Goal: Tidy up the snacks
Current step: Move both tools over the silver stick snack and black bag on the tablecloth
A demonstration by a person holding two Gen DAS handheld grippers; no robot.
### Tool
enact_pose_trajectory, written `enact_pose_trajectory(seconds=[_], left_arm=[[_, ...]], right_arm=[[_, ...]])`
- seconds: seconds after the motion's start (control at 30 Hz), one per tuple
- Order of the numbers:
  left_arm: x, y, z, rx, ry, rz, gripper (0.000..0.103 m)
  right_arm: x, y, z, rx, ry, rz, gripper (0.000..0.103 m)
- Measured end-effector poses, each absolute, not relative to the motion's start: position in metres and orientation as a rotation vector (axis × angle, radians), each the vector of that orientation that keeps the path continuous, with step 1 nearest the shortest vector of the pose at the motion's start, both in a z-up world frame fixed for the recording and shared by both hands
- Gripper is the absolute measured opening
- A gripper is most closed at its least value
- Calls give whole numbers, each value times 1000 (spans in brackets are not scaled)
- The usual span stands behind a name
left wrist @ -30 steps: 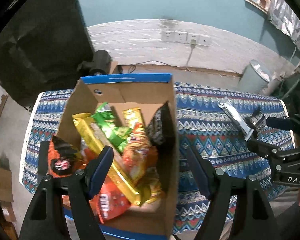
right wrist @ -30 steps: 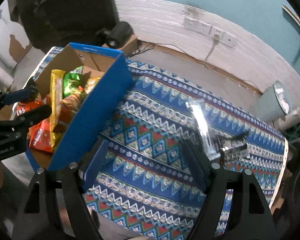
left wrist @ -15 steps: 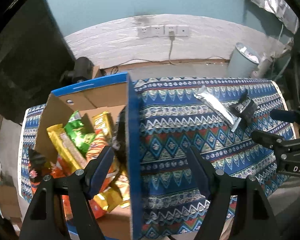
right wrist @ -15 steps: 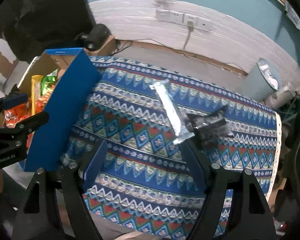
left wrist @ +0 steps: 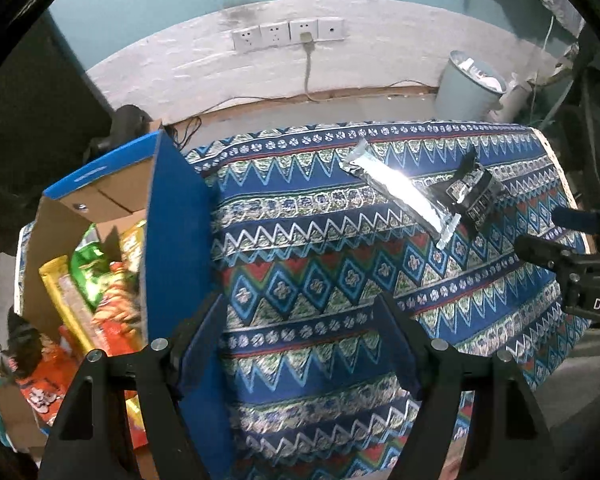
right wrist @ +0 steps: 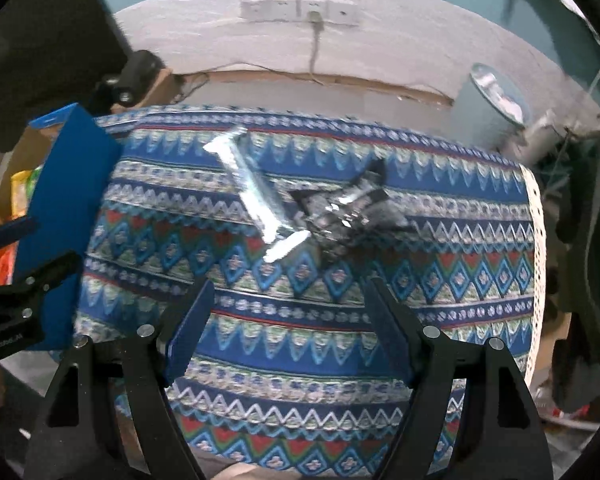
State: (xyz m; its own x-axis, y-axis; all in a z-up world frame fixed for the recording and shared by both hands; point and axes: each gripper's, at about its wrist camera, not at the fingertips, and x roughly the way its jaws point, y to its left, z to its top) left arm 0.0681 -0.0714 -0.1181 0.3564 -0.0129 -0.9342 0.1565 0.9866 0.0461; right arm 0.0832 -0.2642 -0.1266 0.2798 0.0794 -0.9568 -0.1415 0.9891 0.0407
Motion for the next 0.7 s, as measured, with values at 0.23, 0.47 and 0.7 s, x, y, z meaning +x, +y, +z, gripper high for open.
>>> enact_pose_trajectory(seconds=[0.23,0.47,0.7], left_arm=[[100,-91,-135,113,1240,-130,77],[141,-100,-141,197,1217,-125,77],[170,-104,-162,196,1252,-112,77]], right_arm=[[109,-291,-150,10,1326,77,77],[148,-301,-161,-6,1328,10,77],[182,-294,-179,-59,1302,-56,77]])
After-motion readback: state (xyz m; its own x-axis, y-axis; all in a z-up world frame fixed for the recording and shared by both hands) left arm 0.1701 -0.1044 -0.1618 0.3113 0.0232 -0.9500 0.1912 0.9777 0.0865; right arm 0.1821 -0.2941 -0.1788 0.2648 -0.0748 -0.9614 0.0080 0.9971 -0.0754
